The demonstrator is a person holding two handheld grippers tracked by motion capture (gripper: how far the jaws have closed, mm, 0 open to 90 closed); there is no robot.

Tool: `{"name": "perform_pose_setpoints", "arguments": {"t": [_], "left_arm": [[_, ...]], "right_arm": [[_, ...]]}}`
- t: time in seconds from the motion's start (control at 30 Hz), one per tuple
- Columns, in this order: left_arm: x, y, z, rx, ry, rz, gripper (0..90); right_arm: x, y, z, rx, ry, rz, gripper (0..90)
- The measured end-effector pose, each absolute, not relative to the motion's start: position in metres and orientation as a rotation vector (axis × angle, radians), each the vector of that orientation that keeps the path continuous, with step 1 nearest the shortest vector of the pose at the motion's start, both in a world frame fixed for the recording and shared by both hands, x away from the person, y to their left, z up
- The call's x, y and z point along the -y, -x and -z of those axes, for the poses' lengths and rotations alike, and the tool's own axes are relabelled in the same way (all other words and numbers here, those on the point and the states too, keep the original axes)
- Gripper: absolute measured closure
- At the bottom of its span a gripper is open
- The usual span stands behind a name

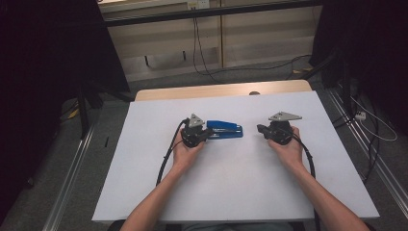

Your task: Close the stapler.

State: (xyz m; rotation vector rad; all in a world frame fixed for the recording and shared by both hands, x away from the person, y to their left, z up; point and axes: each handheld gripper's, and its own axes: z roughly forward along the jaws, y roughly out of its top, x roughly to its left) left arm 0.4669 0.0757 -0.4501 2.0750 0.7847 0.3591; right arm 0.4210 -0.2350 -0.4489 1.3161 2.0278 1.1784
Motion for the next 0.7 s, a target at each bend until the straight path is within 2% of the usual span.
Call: {"name": "perform_pose_setpoints", "arguments": {"t": [0.2, 0.33, 0.4, 0.53, 0.6, 0.7], "left_arm": [[-0.077, -0.467, 0.45, -0.796, -2.074, -0.355, 90.0], [-0.079, -0.466, 0.449, -0.797, -2.077, -0.353, 87.6], [-0.081, -0.466, 0.448, -0.801, -2.069, -0.348, 86.4], [-0.084, -0.464, 0.446, -0.807, -2.047, -0.335, 82.1], [-0.085, -0.464, 0.445, -0.803, -2.04, -0.337, 76.6], [-0.088, -0.461, 0.443, -0.804, -2.039, -0.371, 65.6]], "right_arm": [[0.236, -0.418, 0.449, -2.012, -1.319, -1.209, 89.3], [0.239, -0.416, 0.447, -1.995, -1.321, -1.223, 82.2], [0.241, -0.414, 0.447, -1.985, -1.33, -1.236, 76.8], [0.244, -0.412, 0.448, -1.98, -1.355, -1.231, 57.1], [0.244, -0.412, 0.447, -1.964, -1.356, -1.23, 47.0], [0.244, -0.411, 0.444, -1.936, -1.349, -1.242, 38.3]]}}
